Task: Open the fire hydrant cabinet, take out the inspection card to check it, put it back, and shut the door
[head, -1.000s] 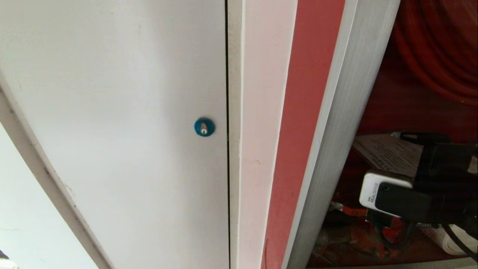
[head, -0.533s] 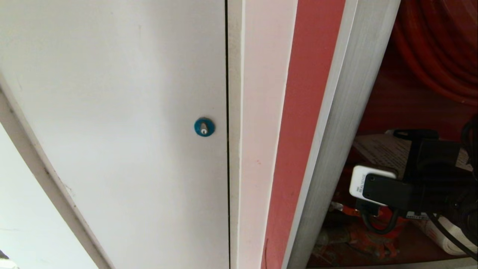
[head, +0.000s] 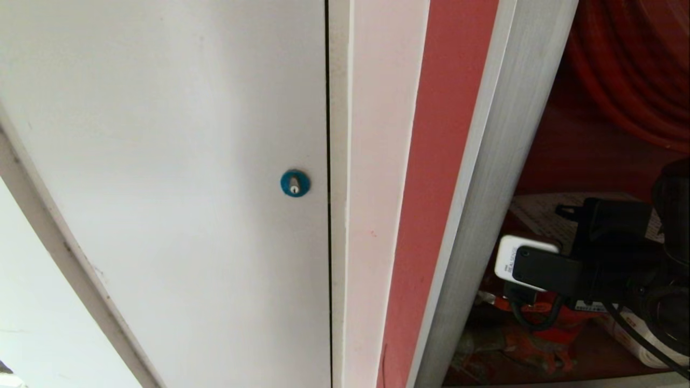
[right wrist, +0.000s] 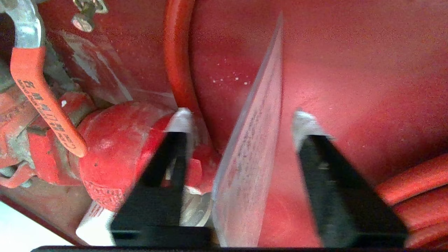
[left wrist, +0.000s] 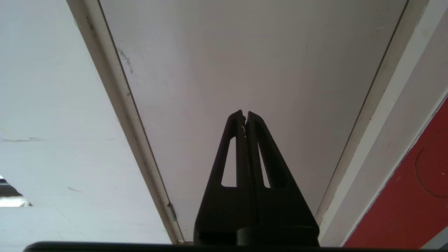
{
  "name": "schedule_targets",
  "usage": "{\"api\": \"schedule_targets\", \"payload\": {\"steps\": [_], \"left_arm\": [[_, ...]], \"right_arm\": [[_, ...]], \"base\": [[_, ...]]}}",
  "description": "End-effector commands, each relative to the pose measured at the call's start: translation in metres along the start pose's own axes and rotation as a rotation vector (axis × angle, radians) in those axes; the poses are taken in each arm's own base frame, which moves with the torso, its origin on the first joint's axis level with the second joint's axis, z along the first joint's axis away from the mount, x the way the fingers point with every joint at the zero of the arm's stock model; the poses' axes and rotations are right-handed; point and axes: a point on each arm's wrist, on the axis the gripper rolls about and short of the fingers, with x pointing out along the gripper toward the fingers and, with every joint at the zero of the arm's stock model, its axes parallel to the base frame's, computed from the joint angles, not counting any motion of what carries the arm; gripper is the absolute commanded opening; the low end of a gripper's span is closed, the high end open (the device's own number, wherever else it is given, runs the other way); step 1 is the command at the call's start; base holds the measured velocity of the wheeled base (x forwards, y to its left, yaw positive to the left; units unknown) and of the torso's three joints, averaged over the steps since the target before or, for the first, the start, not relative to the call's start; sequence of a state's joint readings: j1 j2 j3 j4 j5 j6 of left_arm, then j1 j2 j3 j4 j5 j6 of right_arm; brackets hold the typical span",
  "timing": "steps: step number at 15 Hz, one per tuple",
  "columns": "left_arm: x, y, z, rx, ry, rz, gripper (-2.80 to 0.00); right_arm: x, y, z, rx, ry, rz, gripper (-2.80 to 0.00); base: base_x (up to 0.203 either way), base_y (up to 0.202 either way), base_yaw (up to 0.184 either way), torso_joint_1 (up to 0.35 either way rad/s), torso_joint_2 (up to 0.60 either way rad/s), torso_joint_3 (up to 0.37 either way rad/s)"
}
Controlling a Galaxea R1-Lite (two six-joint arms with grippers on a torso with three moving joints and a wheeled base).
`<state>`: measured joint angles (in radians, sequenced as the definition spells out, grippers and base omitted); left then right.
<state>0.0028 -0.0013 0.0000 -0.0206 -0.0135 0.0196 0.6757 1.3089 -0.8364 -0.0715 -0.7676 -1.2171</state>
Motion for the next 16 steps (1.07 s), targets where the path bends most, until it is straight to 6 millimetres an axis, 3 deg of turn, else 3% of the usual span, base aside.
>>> {"api": "schedule_targets", "payload": {"steps": [1, 12, 16], "left_arm": [[0.001, 0.0, -0.002, 0.0, 0.007, 0.0, -2.8], [0.001, 0.0, -0.002, 0.0, 0.007, 0.0, -2.8], [0.001, 0.0, -0.002, 0.0, 0.007, 0.0, -2.8]], "right_arm": [[0.0, 0.001, -0.001, -0.009, 0.005, 0.0, -2.8], [-0.011, -0.004, -0.008, -0.013, -0.01, -0.023, -2.8], [-0.037, -0.011, -0.016, 0.018, -0.1, -0.069, -2.8]], "base": [[0.0, 0.0, 0.0, 0.0, 0.0, 0.0], [0.0, 0.0, 0.0, 0.0, 0.0, 0.0], [0.0, 0.0, 0.0, 0.0, 0.0, 0.0]]}}
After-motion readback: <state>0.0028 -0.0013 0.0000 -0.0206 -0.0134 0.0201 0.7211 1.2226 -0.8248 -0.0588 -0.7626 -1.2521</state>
